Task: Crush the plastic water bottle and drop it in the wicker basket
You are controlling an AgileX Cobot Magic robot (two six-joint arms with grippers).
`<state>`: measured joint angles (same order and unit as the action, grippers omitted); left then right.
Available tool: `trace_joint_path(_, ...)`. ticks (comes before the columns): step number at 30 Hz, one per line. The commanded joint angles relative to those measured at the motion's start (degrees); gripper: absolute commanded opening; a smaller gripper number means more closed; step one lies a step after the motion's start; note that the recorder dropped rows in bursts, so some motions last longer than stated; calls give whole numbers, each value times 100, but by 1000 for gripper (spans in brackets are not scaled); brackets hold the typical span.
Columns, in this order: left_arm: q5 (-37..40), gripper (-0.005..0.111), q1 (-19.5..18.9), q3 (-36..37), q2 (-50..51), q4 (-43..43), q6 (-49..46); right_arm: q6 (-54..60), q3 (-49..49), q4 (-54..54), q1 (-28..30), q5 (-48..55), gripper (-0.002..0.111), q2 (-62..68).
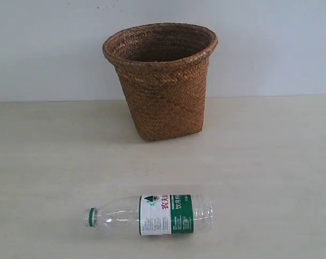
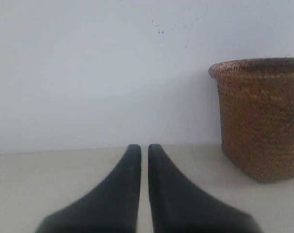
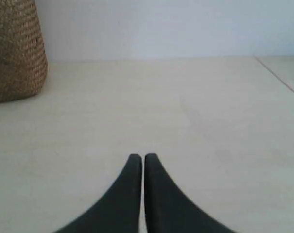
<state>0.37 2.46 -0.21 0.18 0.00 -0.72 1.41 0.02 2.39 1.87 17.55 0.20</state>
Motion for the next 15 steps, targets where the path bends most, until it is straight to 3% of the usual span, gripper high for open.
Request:
trace_joint_path(1,-473,4,-15,21,-18,-524,-14,58,-2,-33,27,-910,0,-20)
trace_joint_path(6,-884,4,-15,21,-18,-1024,72,-304,-2,9,27,-2121,0,-20)
trace_joint_path(11,-1558,4,-15,21,-18,-1269,1092,-1279,-2,35,27,-3301,0,-20)
trace_joint_path(15,-1584,4,-15,-87,10,-1269,1144,-1324,-380,-19,27,-2966,0,32)
